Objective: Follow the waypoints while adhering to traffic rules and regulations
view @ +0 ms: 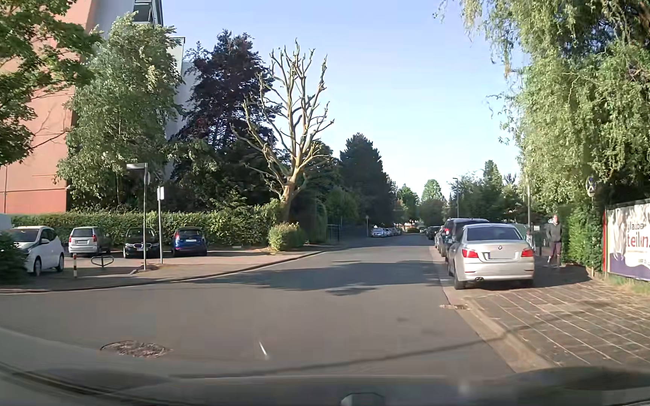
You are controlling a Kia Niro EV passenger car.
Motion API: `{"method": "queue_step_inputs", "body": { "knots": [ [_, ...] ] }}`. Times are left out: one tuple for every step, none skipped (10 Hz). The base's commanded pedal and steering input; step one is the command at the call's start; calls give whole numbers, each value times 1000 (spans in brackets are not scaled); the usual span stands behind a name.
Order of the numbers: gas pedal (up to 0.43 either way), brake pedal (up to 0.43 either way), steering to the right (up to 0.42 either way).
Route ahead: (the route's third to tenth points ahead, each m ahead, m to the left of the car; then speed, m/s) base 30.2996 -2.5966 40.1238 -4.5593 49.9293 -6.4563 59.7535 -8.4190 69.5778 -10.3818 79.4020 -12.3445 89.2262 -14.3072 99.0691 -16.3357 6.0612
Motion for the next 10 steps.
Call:
{"method": "queue_step_inputs", "body": {
  "knots": [
    [98,0,43],
    [98,0,43],
    [98,0,42],
    [98,0,42],
    [98,0,42],
    [98,0,44],
    [98,0,47],
    [98,0,51],
    [98,0,53],
    [98,0,54]
  ]
}}
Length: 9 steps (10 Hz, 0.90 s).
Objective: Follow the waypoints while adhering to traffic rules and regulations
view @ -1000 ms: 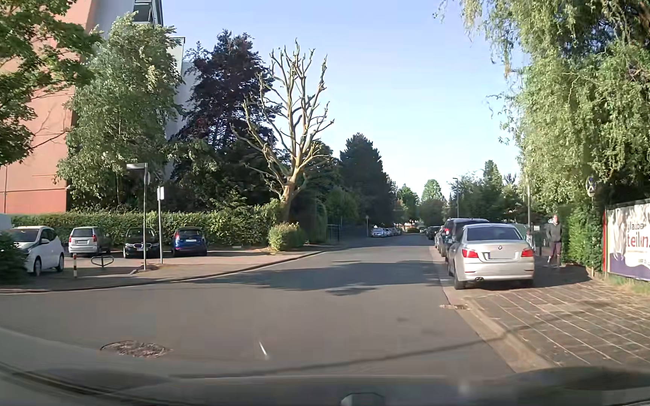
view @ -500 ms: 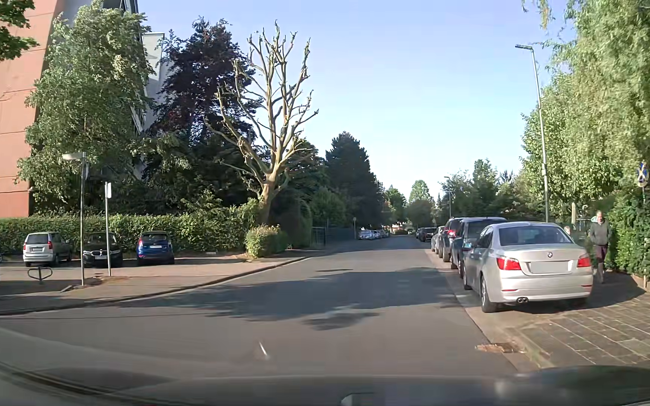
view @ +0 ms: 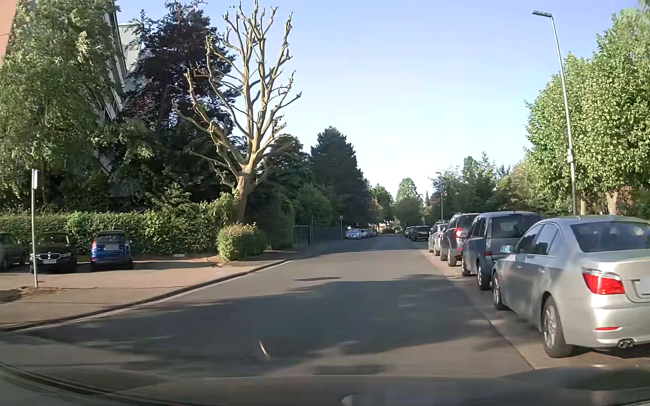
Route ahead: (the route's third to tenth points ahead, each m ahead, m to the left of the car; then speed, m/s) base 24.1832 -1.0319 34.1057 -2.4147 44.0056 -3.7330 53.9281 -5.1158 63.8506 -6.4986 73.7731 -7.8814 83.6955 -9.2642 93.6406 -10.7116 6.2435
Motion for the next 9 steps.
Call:
{"method": "queue_step_inputs", "body": {
  "knots": [
    [98,0,54],
    [118,0,55],
    [118,0,54],
    [118,0,53],
    [118,0,47],
    [118,0,42],
    [118,0,42],
    [118,0,41],
    [118,0,40]
  ]
}}
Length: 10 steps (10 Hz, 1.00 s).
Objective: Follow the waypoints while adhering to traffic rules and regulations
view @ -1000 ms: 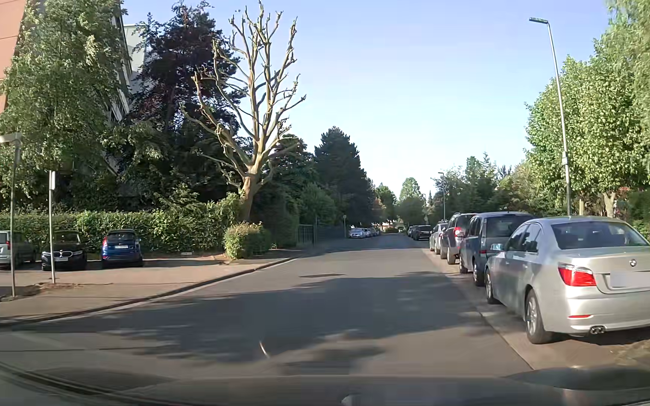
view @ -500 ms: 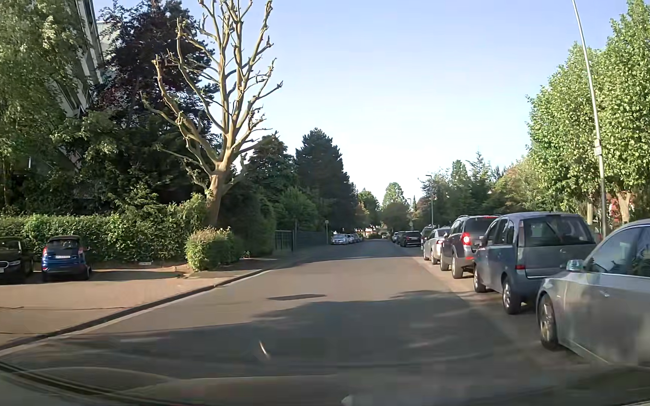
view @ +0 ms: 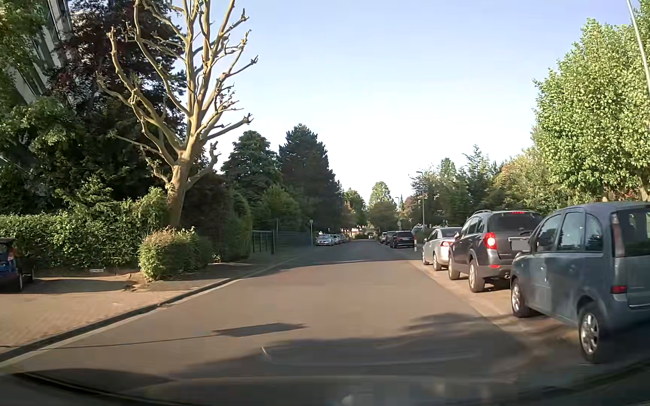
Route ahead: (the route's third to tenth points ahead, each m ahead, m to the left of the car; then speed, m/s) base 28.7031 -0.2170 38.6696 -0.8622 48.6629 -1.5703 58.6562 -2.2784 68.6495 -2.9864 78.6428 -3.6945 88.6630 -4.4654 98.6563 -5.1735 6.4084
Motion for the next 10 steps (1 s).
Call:
{"method": "queue_step_inputs", "body": {
  "knots": [
    [118,0,39],
    [118,0,39],
    [118,0,39],
    [118,0,39],
    [118,0,39],
    [118,0,39],
    [118,0,39],
    [118,0,39],
    [118,0,39],
    [118,0,32]
  ]
}}
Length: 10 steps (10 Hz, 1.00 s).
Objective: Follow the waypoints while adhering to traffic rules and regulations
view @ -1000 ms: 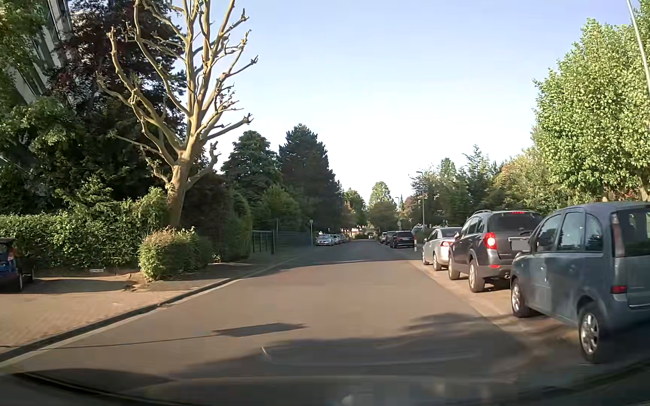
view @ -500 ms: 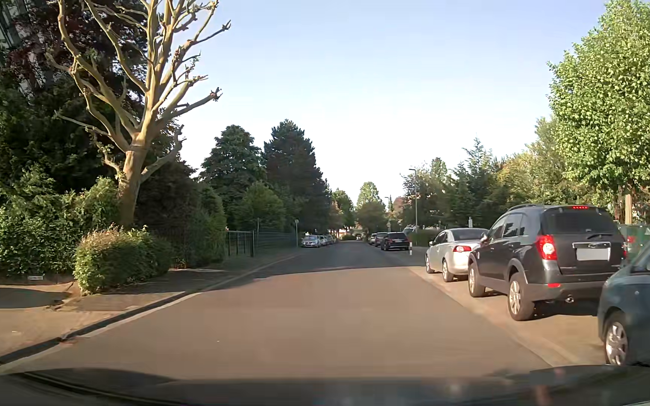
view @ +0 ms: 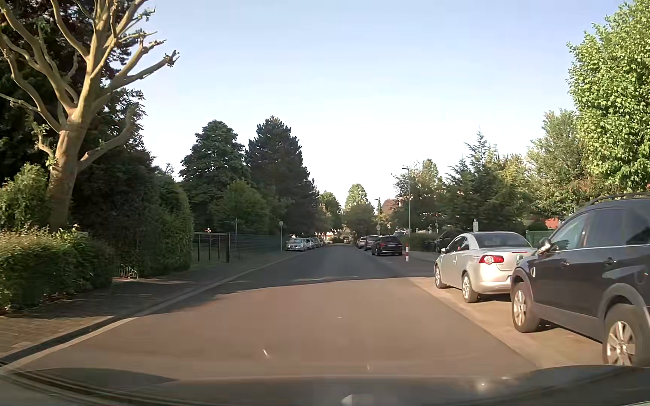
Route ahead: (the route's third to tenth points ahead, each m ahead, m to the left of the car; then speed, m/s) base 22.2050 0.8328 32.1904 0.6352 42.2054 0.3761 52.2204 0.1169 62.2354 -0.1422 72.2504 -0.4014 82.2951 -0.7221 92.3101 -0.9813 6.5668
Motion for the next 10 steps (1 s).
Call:
{"method": "queue_step_inputs", "body": {
  "knots": [
    [118,0,19],
    [118,0,17],
    [118,0,16],
    [118,0,14],
    [118,0,10],
    [118,0,9],
    [118,0,8],
    [118,0,9],
    [118,0,8],
    [118,0,9]
  ]
}}
